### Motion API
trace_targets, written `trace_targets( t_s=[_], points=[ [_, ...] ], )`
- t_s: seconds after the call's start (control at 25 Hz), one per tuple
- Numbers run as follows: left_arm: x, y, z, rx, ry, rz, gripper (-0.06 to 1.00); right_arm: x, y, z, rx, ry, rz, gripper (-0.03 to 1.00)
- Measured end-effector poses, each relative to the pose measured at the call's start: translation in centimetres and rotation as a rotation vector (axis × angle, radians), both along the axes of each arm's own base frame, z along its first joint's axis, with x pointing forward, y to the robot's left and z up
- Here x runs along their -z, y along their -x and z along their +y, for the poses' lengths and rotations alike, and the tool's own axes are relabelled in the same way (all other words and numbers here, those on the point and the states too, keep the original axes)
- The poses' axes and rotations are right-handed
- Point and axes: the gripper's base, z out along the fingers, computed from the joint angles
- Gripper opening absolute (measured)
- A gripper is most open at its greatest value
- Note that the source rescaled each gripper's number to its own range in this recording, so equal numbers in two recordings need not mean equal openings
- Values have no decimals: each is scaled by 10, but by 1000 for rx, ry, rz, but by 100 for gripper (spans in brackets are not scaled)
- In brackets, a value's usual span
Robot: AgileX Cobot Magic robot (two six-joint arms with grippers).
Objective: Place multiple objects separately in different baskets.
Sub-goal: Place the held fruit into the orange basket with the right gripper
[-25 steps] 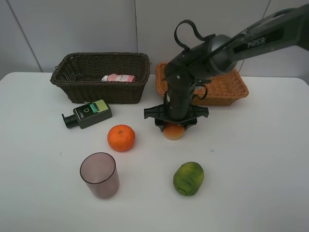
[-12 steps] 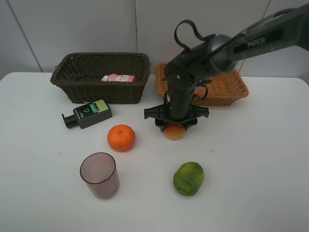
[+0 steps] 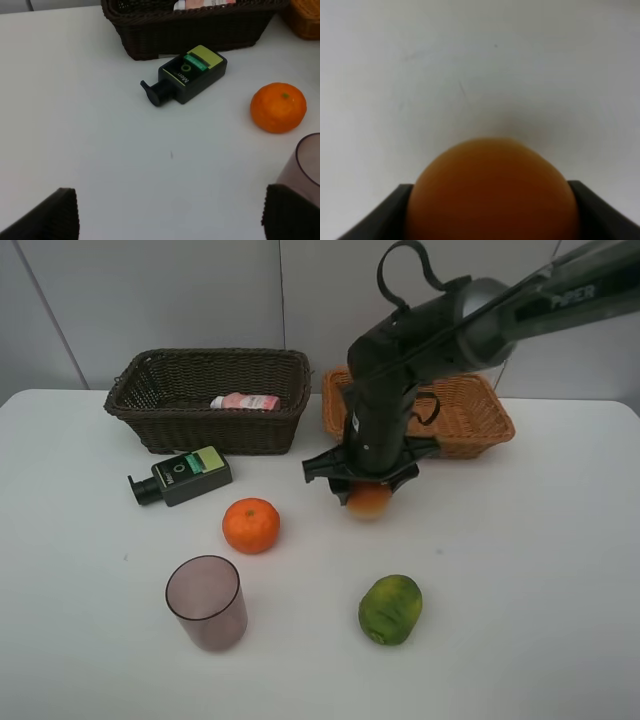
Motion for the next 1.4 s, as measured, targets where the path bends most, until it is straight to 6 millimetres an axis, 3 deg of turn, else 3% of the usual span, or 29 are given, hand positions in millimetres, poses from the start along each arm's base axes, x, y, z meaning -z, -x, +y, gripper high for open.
trace_targets(
  t_s=[0.24,0.44,0.84,1.04,1.4],
  points=[
    [0,0,0,0,0,0,95,-42,-7,-17,-67,3,13,19],
    [0,0,0,0,0,0,95,-68,-28,-35,-68,9,6,19],
    [0,0,0,0,0,0,95,-89,-88,-97,51,-115,-290,19],
    [0,0,0,0,0,0,95,-77,-106,-103,55,-162,-376,19],
    [0,0,0,0,0,0,95,-18,-123,-100,44,-155,-331,19]
  ],
)
